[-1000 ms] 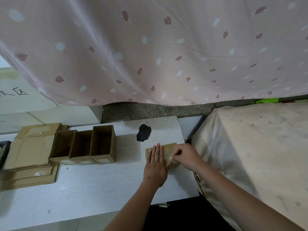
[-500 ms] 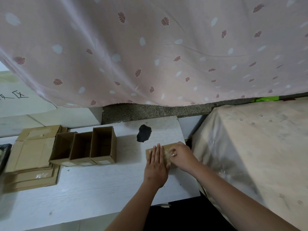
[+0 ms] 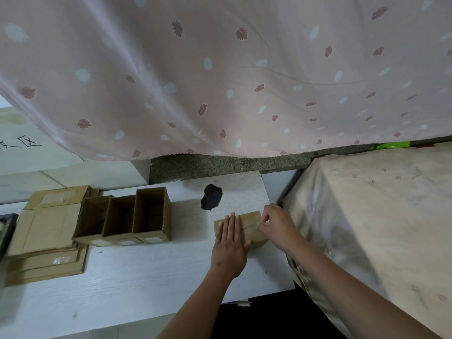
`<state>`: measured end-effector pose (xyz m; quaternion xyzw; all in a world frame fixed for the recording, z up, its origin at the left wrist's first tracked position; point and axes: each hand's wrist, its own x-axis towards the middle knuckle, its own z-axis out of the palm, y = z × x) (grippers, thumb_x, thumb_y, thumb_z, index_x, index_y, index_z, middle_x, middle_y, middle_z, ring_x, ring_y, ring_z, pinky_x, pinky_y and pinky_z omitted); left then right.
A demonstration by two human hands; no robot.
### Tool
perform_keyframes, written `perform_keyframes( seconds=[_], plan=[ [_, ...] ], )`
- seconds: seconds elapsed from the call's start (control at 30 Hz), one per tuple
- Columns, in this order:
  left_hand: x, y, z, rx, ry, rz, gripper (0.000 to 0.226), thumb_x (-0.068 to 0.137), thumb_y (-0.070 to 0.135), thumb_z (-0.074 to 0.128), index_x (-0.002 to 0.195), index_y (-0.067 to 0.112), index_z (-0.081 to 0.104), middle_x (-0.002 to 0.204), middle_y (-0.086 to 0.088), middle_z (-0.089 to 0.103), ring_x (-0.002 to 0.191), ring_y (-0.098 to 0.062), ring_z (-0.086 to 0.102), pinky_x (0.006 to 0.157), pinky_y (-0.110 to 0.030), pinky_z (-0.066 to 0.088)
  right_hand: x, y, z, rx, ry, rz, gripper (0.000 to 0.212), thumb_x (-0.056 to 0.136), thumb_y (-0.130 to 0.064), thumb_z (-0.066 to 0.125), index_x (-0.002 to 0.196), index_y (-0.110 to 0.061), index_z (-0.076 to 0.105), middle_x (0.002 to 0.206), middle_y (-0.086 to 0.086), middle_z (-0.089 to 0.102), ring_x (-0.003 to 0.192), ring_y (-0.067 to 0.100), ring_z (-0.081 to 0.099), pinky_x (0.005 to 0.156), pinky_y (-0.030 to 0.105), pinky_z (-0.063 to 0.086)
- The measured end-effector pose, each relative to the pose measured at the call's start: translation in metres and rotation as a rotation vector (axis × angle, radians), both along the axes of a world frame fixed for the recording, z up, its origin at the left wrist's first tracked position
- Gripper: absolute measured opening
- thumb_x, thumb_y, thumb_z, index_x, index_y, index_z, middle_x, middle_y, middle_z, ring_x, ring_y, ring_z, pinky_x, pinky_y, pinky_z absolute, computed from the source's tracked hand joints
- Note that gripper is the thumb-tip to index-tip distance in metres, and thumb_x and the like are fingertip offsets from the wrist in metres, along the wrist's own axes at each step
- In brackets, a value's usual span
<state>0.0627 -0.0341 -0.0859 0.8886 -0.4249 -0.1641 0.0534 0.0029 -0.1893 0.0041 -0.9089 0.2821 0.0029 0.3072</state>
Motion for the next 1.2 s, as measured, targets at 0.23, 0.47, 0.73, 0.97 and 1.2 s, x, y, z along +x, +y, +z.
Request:
perform_keyframes(
  seconds=[0.23,0.47,0.73,0.97,1.2],
  plan=[
    [0.000,-0.001,-0.001,0.024,-0.023,0.005,0.073,0.103,0.051,0.004,0.153,0.004,-0.022,0.162,-0.013,-0.027,0.149,-0.026,-0.028,0.122,-0.041,-0.019,-0.014,-0.027,-0.003,0.072,0.009,-0.124,0.027,0.074,-0.008,0.083,0.070,-0.014,0.056,0.063,-0.003,0.057,0.057,0.013,0.050,0.053,0.016,0.038],
    [0.000,-0.001,0.001,0.028,-0.025,0.002,0.077,0.096,0.052,-0.007,0.155,0.003,-0.019,0.162,-0.013,-0.026,0.149,-0.026,-0.028,0.121,-0.041,-0.021,-0.011,-0.012,-0.005,0.138,0.039,-0.016,0.017,0.089,-0.011,0.071,0.103,-0.019,0.079,0.095,-0.001,0.067,0.090,0.013,0.063,0.085,0.021,0.049],
    [0.000,0.000,0.003,-0.005,-0.004,0.003,0.076,0.098,0.051,0.000,0.155,0.002,-0.015,0.163,-0.013,-0.023,0.148,-0.027,-0.028,0.121,-0.041,-0.018,-0.008,-0.002,-0.009,0.120,0.174,-0.030,0.011,0.086,-0.014,0.069,0.089,-0.018,0.060,0.089,0.000,0.062,0.084,0.019,0.061,0.078,0.034,0.055],
    [0.000,0.000,0.001,0.003,-0.008,0.000,0.074,0.099,0.050,-0.001,0.155,0.002,-0.016,0.162,-0.014,-0.023,0.147,-0.027,-0.030,0.121,-0.043,-0.016,0.002,0.003,-0.009,0.155,0.162,0.050,0.037,0.078,-0.030,0.083,0.078,0.003,0.065,0.079,0.003,0.053,0.070,0.012,0.052,0.069,0.029,0.043],
    [0.000,0.000,0.001,0.018,-0.017,-0.003,0.075,0.099,0.050,-0.001,0.154,0.003,-0.018,0.162,-0.013,-0.026,0.148,-0.027,-0.029,0.121,-0.044,-0.021,0.003,0.002,-0.012,0.137,0.186,0.007,0.013,0.085,-0.012,0.074,0.090,-0.012,0.062,0.083,0.005,0.068,0.081,0.021,0.066,0.080,0.038,0.056]
  ],
)
